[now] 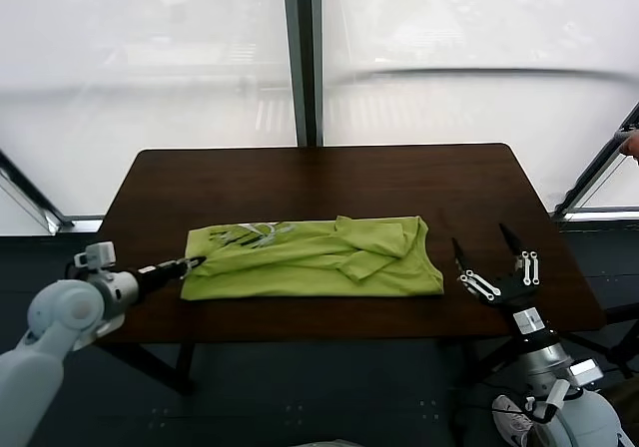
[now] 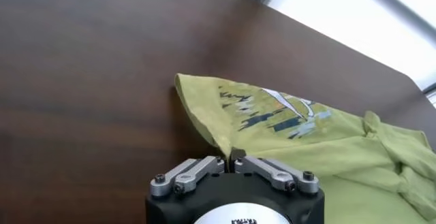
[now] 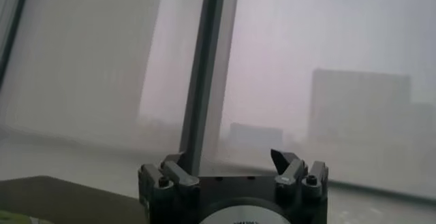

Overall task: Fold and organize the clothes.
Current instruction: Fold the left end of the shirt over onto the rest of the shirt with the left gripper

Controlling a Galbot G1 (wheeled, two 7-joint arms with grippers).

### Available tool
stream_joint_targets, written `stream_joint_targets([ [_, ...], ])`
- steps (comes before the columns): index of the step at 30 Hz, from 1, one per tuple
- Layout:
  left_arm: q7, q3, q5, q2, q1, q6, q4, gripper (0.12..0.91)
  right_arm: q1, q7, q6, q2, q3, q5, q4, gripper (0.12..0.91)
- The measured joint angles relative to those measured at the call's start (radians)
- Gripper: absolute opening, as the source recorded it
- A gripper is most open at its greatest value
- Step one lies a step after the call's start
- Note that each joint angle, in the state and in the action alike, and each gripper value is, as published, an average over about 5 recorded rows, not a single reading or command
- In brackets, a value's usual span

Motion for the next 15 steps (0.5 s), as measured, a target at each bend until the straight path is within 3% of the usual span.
stream_joint_targets([
  [5,-0.014,-0.113,-0.035,0.041,0.061,0.0,-0.011,0.181,0.058,0.02,-0.002,-0.001,-0.051,0.0,-0.029,0.907],
  [10,-0.08,-0.166,-0.119,0.023,0.096,-0.001,-0.077,0.181,0.123,0.026,-0.007,0.001,-0.111,0.001,-0.055,0.907],
  [15,-0.153,-0.128,-0.145,-0.042,0.082,-0.001,-0.187,0.181,0.162,0.029,-0.016,0.005,-0.14,0.003,-0.064,0.907],
])
